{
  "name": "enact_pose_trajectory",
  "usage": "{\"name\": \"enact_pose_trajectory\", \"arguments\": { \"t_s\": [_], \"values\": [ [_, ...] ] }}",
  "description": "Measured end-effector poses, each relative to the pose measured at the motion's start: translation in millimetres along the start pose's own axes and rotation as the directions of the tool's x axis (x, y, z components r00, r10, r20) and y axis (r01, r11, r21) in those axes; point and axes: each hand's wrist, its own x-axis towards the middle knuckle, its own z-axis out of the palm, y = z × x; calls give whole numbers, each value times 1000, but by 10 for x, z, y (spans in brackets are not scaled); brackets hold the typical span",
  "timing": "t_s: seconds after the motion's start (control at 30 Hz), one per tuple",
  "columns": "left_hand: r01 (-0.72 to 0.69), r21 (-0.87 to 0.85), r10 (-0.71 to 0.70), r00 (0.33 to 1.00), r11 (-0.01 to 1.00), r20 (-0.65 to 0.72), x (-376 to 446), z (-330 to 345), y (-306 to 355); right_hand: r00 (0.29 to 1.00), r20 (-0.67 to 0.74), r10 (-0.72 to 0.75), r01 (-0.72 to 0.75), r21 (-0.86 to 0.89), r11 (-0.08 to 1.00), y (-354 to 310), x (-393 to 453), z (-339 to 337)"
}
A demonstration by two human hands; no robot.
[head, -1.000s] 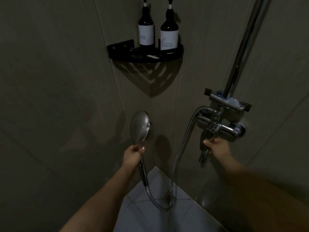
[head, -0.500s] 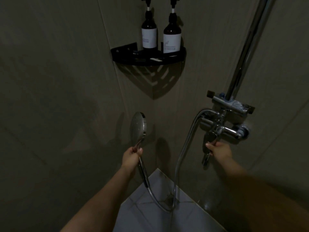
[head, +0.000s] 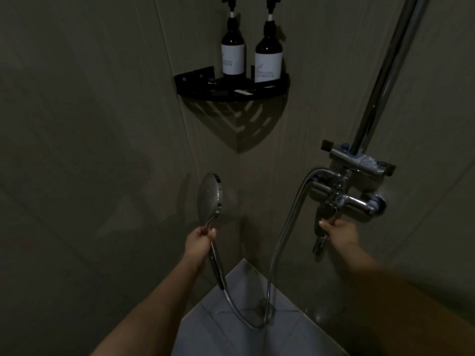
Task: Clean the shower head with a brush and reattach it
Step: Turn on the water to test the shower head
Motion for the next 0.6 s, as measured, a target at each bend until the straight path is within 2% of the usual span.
{"name": "enact_pose_trajectory", "arguments": {
  "t_s": [0.23, 0.6],
  "values": [
    [-3, -1, 3, 1000, 1000, 6, 3, -38, -4, 1000, -26, 17, -16, 28, 999, 12, 7, 28],
    [0, -6, 0, 1000, 1000, -11, -17, -45, 27, 999, -36, 19, -20, -19, 1000, -31, -28, 24]
  ]
}}
